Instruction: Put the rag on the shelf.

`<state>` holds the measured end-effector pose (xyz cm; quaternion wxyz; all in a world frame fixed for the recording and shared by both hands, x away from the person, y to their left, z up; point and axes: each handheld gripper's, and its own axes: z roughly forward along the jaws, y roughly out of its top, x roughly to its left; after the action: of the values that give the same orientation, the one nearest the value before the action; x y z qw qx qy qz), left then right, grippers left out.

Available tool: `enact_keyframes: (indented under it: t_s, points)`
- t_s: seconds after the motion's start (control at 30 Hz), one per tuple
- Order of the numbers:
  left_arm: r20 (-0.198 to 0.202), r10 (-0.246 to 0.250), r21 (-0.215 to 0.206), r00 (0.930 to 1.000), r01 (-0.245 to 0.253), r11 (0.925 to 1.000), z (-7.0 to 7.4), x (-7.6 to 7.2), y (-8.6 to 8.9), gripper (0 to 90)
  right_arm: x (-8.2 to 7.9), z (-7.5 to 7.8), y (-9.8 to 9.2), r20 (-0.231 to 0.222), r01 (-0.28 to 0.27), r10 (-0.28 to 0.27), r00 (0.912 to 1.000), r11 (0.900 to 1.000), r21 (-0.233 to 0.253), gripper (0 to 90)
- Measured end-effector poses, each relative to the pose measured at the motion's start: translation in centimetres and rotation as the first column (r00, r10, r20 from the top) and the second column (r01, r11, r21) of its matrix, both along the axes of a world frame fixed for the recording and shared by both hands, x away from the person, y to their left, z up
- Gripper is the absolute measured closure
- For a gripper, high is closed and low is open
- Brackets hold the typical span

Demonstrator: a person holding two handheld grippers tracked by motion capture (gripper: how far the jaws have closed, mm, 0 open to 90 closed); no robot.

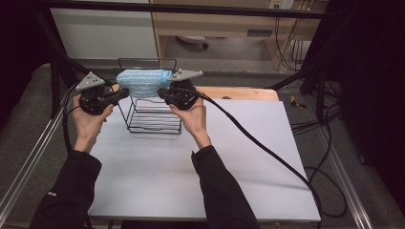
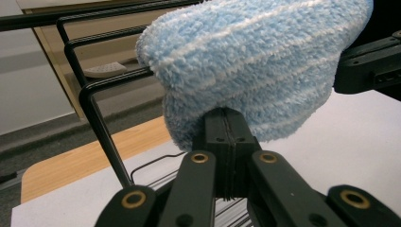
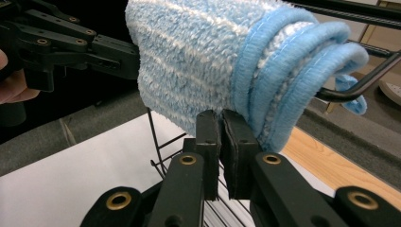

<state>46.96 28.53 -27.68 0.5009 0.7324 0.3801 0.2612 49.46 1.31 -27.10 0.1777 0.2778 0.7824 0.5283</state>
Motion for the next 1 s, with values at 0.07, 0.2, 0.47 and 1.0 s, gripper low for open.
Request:
enact_keyframes:
  t_s: [0.07,0.2,0.47,1.0]
  points:
    - [0.003,-0.003,0.006,1.0,0.003,1.0,0.1,-0.2,0.0,89.7,-0.1,0.0,0.0,0.006,-0.002,0.002,1.0,1.0,-0.004,85.5]
    - [0.011,-0.007,-0.001,0.9999,0.007,1.0,0.5,-0.7,0.3,88.2,-0.5,0.2,0.0,0.017,-0.012,0.012,0.9998,1.0,-0.007,83.8]
    - [0.0,-0.016,-0.023,0.9999,0.016,0.9996,1.5,-2.1,0.8,77.4,-1.8,1.3,-0.4,0.041,-0.034,0.033,0.9986,0.999,0.014,76.3]
    - [0.004,0.003,0.006,1.0,-0.003,1.0,2.6,-4.0,1.5,53.6,-3.5,3.8,-2.0,0.071,-0.035,0.033,0.9969,0.999,0.037,58.5]
